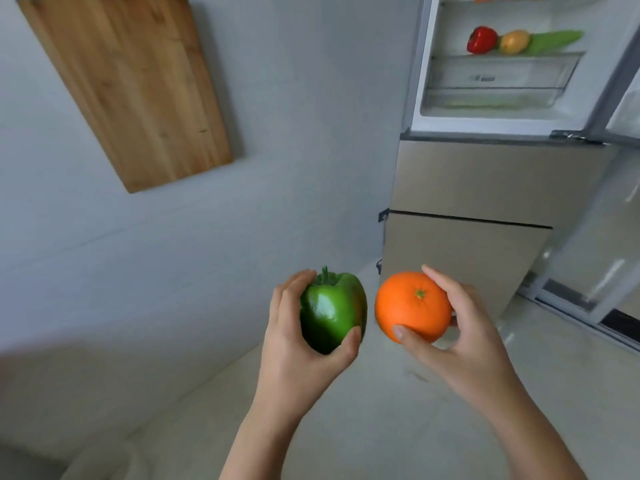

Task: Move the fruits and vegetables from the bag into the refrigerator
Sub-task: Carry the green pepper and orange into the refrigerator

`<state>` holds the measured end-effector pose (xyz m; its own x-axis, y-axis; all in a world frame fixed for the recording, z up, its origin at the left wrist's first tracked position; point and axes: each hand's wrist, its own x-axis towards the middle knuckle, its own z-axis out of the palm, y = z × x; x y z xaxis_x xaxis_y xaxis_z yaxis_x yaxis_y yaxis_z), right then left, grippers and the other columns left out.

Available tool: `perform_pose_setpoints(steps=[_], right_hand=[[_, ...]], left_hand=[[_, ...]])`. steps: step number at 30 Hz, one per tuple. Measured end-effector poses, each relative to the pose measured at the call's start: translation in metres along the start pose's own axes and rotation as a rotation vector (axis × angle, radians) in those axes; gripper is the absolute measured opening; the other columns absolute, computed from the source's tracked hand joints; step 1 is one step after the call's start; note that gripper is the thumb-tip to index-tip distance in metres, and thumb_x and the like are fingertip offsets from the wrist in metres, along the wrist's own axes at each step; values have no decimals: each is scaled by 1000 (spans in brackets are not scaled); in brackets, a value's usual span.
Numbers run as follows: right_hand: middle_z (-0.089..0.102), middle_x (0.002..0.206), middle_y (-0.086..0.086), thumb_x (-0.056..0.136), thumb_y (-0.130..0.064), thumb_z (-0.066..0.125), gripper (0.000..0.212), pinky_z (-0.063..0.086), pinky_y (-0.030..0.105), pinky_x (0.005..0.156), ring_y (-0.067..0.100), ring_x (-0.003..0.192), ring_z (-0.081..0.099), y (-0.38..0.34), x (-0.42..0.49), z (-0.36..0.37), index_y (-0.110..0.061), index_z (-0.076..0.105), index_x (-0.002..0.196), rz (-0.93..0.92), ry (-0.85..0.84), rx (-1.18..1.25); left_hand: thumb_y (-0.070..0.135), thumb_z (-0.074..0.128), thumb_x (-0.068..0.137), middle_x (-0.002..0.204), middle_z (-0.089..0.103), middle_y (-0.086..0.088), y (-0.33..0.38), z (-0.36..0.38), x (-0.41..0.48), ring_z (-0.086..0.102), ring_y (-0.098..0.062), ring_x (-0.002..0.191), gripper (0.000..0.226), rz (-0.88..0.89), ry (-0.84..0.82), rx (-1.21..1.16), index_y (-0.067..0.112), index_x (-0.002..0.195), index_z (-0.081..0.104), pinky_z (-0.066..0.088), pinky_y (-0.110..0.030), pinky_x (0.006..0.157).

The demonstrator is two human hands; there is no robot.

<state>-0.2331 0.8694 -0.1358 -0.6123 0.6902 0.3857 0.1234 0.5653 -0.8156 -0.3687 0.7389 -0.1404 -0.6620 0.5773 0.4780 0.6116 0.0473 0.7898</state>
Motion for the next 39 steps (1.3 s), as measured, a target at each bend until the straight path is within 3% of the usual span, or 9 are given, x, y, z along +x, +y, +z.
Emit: perform_pose_setpoints(steps=[10,12,15,18,21,25,29,32,39], right_hand=[[35,118,-27,68,-27,79,76,33,-4,73,-24,99,36,30,126,16,-41,37,130,85,112,-102],[34,116,-30,66,-36,78,75,37,1,70,-24,100,35,43,137,8,-46,35,127,116,133,-128],[31,114,-34,58,-52,66,72,36,6,67,-25,100,34,64,156,-11,-52,30,120,175,179,-155],[29,112,-37,51,-65,60,76,35,9,68,-19,99,37,90,183,-32,-54,29,119,206,221,-149],[27,112,-37,55,-57,64,75,34,9,68,-13,97,39,118,217,-54,-53,27,119,193,246,-150],[35,116,-21,55,-52,65,75,35,10,70,-1,95,43,149,267,-97,-49,28,121,174,276,-145],[28,110,-36,57,-47,64,71,39,19,71,5,95,43,172,316,-145,-52,29,117,148,304,-139],[27,110,-38,57,-47,65,70,39,19,71,-1,96,44,191,349,-169,-56,27,115,111,302,-147],[30,113,-37,52,-64,58,72,41,2,68,-23,99,37,230,416,-190,-56,29,117,73,296,-164]], left_hand=[[46,64,56,121,45,14,-49,50,149,45,2,111,65,94,-96,-98,43,116,37,39,-8,88],[48,63,55,119,47,13,-56,73,161,47,1,110,67,56,-116,-118,41,117,38,43,-12,87],[52,61,52,118,45,17,-63,108,184,45,5,108,67,5,-143,-136,42,115,38,40,-4,82],[52,60,52,118,44,20,-62,146,213,43,8,107,67,1,-173,-154,44,114,36,37,0,78],[52,60,52,116,43,22,-55,187,245,43,12,104,62,31,-192,-166,48,110,35,35,3,76],[52,60,53,115,45,20,-35,245,293,44,12,103,61,59,-197,-181,48,108,36,36,1,75],[50,61,54,115,45,20,-11,298,339,44,11,103,61,125,-199,-200,47,109,36,36,1,76],[53,61,53,115,45,21,-6,332,363,45,10,104,61,110,-170,-218,48,109,36,38,-1,76],[53,61,55,113,44,20,-8,390,420,43,11,103,61,161,-195,-198,46,110,36,36,2,73]])
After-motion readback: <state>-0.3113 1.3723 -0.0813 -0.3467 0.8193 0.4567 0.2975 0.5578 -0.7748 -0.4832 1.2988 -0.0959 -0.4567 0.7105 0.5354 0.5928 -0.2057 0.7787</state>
